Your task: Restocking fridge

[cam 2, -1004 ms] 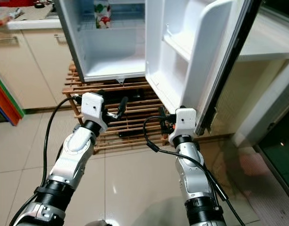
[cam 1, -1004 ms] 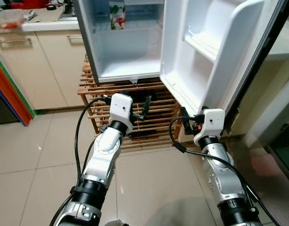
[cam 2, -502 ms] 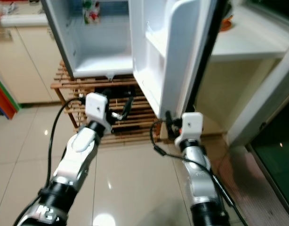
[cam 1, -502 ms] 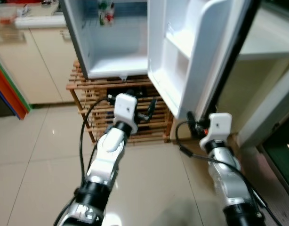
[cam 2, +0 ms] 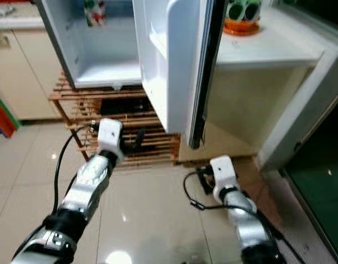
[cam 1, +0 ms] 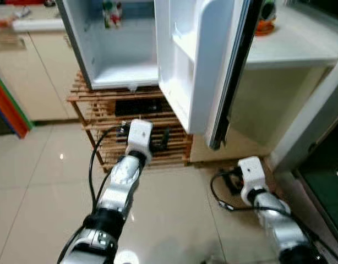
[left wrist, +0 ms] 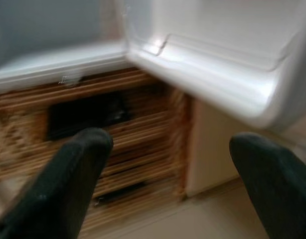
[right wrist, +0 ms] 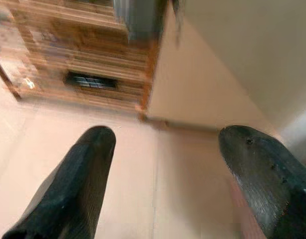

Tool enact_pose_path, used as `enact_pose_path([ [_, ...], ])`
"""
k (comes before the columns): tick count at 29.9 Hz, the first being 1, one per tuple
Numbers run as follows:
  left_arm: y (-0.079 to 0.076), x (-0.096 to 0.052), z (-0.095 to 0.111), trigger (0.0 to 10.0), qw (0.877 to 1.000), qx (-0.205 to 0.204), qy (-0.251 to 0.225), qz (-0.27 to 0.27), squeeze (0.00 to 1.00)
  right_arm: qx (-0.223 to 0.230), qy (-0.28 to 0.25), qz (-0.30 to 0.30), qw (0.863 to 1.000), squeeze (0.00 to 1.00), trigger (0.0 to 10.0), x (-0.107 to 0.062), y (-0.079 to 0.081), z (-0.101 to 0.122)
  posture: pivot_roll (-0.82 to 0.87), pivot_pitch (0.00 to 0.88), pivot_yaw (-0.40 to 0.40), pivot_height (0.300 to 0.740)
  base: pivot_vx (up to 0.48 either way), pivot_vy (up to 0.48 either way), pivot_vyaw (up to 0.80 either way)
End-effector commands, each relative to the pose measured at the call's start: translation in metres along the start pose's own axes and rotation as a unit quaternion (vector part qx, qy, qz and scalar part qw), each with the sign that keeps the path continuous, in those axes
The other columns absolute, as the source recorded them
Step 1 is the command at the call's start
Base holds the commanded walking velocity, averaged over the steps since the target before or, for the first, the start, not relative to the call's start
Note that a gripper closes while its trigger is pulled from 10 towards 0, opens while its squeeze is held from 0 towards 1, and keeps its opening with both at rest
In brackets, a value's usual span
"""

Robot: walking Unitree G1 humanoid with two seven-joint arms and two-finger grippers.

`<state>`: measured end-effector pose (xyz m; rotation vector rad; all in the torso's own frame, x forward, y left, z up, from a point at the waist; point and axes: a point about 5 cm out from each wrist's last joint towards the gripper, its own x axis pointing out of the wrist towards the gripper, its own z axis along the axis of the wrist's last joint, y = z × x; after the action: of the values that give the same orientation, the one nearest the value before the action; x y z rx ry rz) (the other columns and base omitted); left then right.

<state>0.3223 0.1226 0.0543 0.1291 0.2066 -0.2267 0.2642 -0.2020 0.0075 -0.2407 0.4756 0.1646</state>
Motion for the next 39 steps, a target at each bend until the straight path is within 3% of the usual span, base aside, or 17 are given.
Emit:
enact_pose_path([
  [1,0.006,-0.004,-0.026,10.0,0.997,0.015,0.074,0.016,0.0,-0.016,-0.004,-0.043,0.999,0.0,10.0,0.004,-0.016,0.008,-0.06,0.0,0.016,0.74,0.0,0.0,0.0],
  [7,0.001,-0.033,-0.088,10.0,0.972,0.092,0.217,-0.02,0.0,-0.04,-0.067,-0.172,0.982,0.0,10.0,0.014,-0.064,0.056,-0.07,0.0,0.021,0.74,0.0,0.0,0.0],
  [11,-0.003,-0.047,-0.109,10.0,0.958,0.093,0.266,-0.044,0.0,-0.05,-0.088,-0.188,0.977,0.0,10.0,0.017,-0.069,0.072,-0.06,0.0,0.022,0.74,0.0,0.0,0.0],
  [12,-0.006,-0.055,-0.118,10.0,0.951,0.089,0.29,-0.058,0.0,-0.056,-0.098,-0.194,0.975,0.0,10.0,0.019,-0.072,0.08,-0.06,0.0,0.021,0.74,0.0,0.0,0.0],
  [13,-0.009,-0.071,-0.136,10.0,0.931,0.121,0.333,-0.086,0.0,-0.064,-0.114,-0.205,0.97,0.0,10.0,0.023,-0.075,0.095,-0.07,0.0,0.022,0.74,0.0,0.0,0.0],
  [17,-0.011,-0.083,-0.147,10.0,0.918,0.138,0.36,-0.095,0.0,-0.054,-0.137,-0.221,0.964,0.0,10.0,0.027,-0.08,0.116,-0.07,0.0,0.02,0.74,0.0,0.0,0.0],
  [18,-0.009,-0.086,-0.15,10.0,0.914,0.15,0.366,-0.092,0.0,-0.039,-0.156,-0.217,0.963,0.0,10.0,0.029,-0.077,0.13,-0.07,0.0,0.021,0.74,0.0,0.0,0.0],
  [20,-0.007,-0.087,-0.151,10.0,0.912,0.156,0.368,-0.089,0.0,-0.034,-0.165,-0.213,0.962,0.0,10.0,0.031,-0.075,0.136,-0.07,0.0,0.021,0.74,0.0,0.0,0.0],
  [23,-0.001,-0.093,-0.156,10.0,0.899,0.182,0.388,-0.089,0.0,-0.006,-0.225,-0.168,0.96,0.0,10.0,0.036,-0.057,0.167,-0.06,0.0,0.021,0.74,0.0,0.0,0.0],
  [26,0.0,-0.095,-0.157,10.0,0.896,0.184,0.393,-0.091,0.0,0.007,-0.269,-0.131,0.954,0.0,10.0,0.038,-0.041,0.189,-0.06,0.0,0.022,0.74,0.0,0.0,0.0],
  [33,-0.005,-0.094,-0.157,10.0,0.897,0.184,0.39,-0.097,0.0,0.066,-0.294,-0.077,0.95,0.0,10.0,0.042,-0.014,0.206,-0.06,0.0,0.012,0.74,0.0,0.0,0.0],
  [37,-0.006,-0.094,-0.157,10.0,0.896,0.186,0.391,-0.1,0.0,0.082,-0.327,-0.014,0.941,0.0,10.0,0.041,0.016,0.219,-0.06,0.0,0.009,0.74,0.0,0.0,0.0],
  [38,-0.006,-0.094,-0.157,10.0,0.896,0.186,0.391,-0.1,0.0,0.082,-0.327,-0.014,0.941,0.0,10.0,0.041,0.016,0.219,-0.06,0.0,0.009,0.74,0.0,0.0,0.0],
  [39,-0.007,-0.094,-0.157,10.0,0.896,0.186,0.391,-0.102,0.0,0.092,-0.342,0.021,0.935,0.0,10.0,0.039,0.031,0.225,-0.05,0.0,0.009,0.74,0.0,0.0,0.0],
])
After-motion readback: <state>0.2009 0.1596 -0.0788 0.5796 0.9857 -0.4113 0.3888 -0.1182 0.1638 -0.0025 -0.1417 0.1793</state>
